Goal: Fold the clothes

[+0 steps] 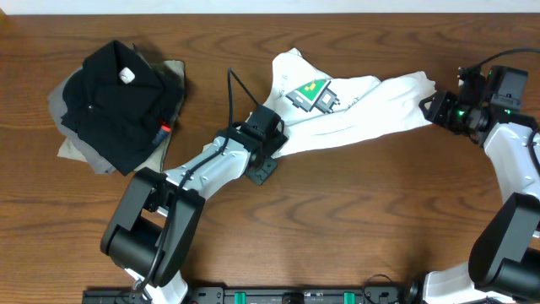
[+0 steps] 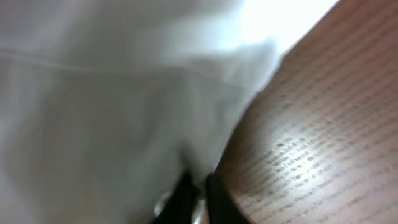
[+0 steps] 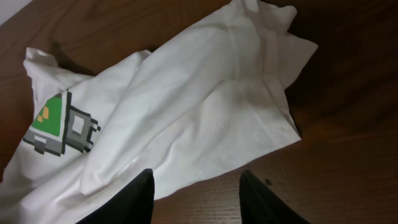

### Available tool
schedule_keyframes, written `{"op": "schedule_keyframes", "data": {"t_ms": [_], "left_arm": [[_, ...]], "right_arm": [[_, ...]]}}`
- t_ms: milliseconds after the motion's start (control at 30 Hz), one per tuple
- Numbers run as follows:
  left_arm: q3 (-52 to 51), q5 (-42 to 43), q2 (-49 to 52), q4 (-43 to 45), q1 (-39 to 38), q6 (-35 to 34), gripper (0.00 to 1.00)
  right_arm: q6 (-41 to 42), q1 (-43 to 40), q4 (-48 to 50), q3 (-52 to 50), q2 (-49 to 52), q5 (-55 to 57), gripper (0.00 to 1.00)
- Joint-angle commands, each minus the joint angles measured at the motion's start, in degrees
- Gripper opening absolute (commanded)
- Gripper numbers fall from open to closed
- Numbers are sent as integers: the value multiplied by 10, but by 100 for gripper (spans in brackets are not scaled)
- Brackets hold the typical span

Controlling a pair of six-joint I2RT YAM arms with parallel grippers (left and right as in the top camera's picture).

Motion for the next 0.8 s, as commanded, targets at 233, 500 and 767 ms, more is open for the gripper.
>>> {"op": "schedule_keyframes", "data": {"t_ms": [233, 500, 767], "left_arm": [[119, -14, -97, -219, 0, -83, 6], [137, -16, -236, -263, 0, -93, 6], [137, -48, -282, -262, 0, -115, 6]], "right_arm": [[15, 3, -35, -1, 1, 77, 41], [45, 18, -23, -59, 1, 70, 41], [45, 76, 123, -173, 1, 5, 53]]}}
